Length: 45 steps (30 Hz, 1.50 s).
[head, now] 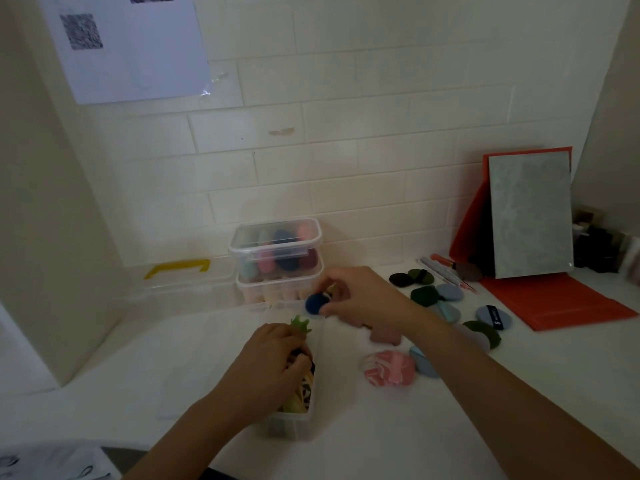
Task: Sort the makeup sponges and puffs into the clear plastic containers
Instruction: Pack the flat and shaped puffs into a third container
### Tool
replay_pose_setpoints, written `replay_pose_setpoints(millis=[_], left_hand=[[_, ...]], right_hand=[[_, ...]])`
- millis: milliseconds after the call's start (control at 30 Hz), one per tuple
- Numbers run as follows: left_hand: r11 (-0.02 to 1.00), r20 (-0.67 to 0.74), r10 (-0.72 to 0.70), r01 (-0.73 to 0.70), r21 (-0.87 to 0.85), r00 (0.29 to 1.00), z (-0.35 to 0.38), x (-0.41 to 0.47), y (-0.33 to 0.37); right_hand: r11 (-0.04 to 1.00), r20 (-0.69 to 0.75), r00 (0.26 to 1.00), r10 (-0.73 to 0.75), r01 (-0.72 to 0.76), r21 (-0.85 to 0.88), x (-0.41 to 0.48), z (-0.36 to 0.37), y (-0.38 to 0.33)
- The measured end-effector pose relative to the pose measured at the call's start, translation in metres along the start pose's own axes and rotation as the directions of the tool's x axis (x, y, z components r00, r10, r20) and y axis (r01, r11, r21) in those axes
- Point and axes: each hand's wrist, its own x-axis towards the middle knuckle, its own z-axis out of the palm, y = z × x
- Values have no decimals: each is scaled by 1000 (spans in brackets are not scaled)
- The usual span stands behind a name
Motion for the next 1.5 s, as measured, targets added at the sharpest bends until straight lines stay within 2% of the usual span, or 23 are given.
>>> replay_pose_setpoints(millis=[100,267,467,567,700,767,867,933,1100,1167,1233,1333,1400,1500], left_hand=[[998,-53,-40,42,35,998,3,0,-1],[987,-79,-99,108,115,992,6,1,-3],[988,-101,-148,152,27,984,4,-1,2],[988,-100,-155,156,6,983,5,-1,0],[984,-85,-179,176,-35,980,2,-1,3],[981,-63,-190,186,-59,980,0,-1,6],[990,-4,-142,142,6,990,-1,4,6],[992,41,-126,124,32,991,-1,7,4],[987,51,-154,152,52,987,0,10,1],[984,45,-173,170,61,984,1,11,3],[981,30,-186,184,63,982,3,14,6],[977,0,-205,204,62,979,7,20,9],[976,-19,-212,212,50,977,9,24,11],[977,-23,-206,207,47,978,10,27,13]], right_hand=[[973,159,985,-69,101,-208,3,13,-14],[939,198,979,-41,105,-327,11,17,-16],[854,241,970,-17,139,-501,14,20,-21],[793,301,952,61,137,-594,13,23,-25],[809,387,907,165,100,-579,4,24,-31],[818,407,898,168,103,-566,3,22,-31],[784,458,872,172,160,-600,5,25,-26],[802,470,870,150,171,-573,5,27,-22],[916,264,965,10,97,-389,-8,-3,-2],[945,164,986,45,12,-327,-12,-26,8],[926,-9,993,122,-117,-358,-14,-48,25],[828,-271,918,291,-383,-409,-11,-72,66],[732,-339,842,420,-535,-421,-9,-81,96],[601,-416,763,494,-646,-471,-10,-94,127]])
